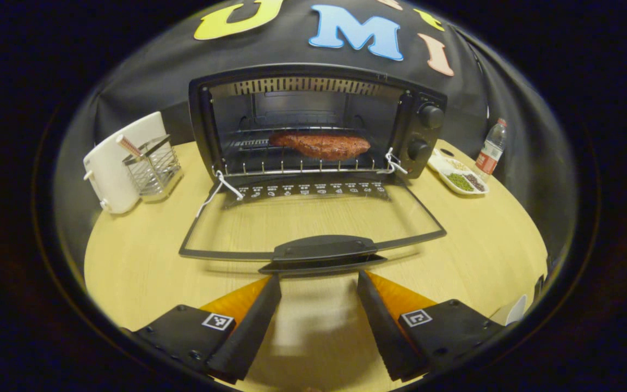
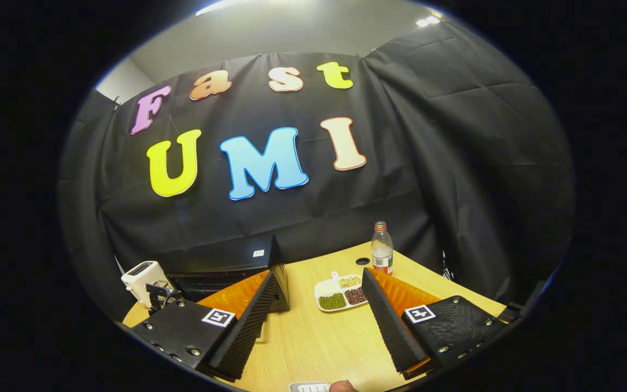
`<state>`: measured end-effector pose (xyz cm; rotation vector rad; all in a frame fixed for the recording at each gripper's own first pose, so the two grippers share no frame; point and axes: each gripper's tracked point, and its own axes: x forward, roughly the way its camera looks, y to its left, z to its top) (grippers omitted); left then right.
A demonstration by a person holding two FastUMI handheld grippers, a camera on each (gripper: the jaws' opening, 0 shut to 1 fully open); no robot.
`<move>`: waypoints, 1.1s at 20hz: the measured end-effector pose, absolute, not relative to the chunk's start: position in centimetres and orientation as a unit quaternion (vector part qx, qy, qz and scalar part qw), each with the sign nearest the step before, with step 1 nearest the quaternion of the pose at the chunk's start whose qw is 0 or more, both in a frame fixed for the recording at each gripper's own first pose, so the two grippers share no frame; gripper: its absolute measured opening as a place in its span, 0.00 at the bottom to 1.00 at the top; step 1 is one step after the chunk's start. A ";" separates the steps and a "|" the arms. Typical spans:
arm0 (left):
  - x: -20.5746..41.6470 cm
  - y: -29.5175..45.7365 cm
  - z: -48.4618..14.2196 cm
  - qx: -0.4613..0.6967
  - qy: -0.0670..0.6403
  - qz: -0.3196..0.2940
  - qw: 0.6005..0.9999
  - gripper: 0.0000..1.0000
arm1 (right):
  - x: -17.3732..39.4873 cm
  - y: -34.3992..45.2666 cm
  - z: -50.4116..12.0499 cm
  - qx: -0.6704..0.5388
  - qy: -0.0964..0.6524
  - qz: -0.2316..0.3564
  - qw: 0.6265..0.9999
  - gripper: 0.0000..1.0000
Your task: Open the electric oven with the left hand, put the food in, and close the electric oven.
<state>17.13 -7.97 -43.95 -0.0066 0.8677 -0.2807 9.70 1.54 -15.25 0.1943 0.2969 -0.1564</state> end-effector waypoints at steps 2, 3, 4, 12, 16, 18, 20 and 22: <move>17.3 -8.1 -44.0 -0.011 0.418 -0.129 0.899 1.00 | 9.8 1.1 -15.4 0.099 0.152 -0.084 0.980 0.97; 17.4 -8.0 -43.8 -0.017 0.419 -0.126 0.899 0.96 | 9.9 1.0 -15.3 0.101 0.152 -0.084 0.980 0.97; 17.5 -8.0 -43.7 -0.023 0.421 -0.123 0.898 0.96 | 10.0 1.0 -15.0 0.102 0.151 -0.082 0.980 0.97; 18.5 -7.6 -38.6 -0.044 0.386 -0.125 0.913 0.95 | 10.5 1.9 -15.0 0.106 0.145 -0.062 0.982 0.97; 19.8 -7.7 -35.8 -0.046 0.364 -0.126 0.922 0.95 | 10.8 2.3 -15.0 0.098 0.144 -0.057 0.983 0.97; 20.7 -7.7 -34.3 -0.047 0.350 -0.125 0.927 0.95 | 10.8 2.4 -15.0 0.098 0.144 -0.057 0.983 0.98; 22.0 -7.7 -32.8 -0.047 0.332 -0.127 0.933 0.95 | 10.8 2.2 -15.0 0.098 0.143 -0.059 0.983 0.98; 23.3 -7.8 -31.4 -0.043 0.311 -0.131 0.940 0.96 | 10.8 2.1 -15.2 0.096 0.144 -0.064 0.983 0.98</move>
